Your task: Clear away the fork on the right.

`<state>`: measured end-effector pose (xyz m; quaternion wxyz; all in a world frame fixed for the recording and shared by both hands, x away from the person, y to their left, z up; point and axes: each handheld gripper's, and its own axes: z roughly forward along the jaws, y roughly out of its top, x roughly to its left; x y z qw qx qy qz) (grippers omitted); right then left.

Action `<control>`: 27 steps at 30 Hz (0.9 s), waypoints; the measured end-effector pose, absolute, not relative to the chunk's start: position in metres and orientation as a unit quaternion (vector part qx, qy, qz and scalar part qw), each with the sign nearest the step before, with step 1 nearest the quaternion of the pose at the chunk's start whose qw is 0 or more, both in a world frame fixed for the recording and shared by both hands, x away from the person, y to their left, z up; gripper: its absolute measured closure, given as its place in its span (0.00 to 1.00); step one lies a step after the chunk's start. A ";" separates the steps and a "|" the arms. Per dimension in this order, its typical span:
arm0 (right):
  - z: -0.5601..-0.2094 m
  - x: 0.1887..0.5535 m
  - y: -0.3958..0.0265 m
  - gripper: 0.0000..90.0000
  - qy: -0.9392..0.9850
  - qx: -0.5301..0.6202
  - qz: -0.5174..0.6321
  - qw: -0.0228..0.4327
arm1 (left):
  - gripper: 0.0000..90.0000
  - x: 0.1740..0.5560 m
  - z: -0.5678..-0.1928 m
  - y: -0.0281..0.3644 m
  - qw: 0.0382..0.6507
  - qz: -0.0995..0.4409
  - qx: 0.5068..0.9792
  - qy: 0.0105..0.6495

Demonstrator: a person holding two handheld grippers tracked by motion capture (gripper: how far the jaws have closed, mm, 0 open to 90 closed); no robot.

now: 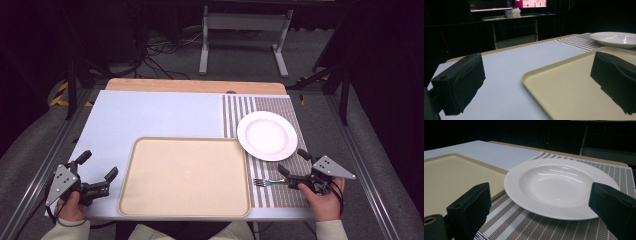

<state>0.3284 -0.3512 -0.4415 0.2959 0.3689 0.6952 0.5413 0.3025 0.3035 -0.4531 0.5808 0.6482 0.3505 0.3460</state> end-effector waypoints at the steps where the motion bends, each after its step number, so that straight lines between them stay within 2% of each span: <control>1: -0.441 0.328 -0.351 0.05 0.694 0.371 0.542 0.295 | 0.00 0.303 -0.453 0.304 0.580 0.348 0.648 0.349; 27: -0.434 0.325 -0.344 0.06 0.701 0.360 0.540 0.297 | 0.00 0.302 -0.451 0.305 0.576 0.354 0.650 0.346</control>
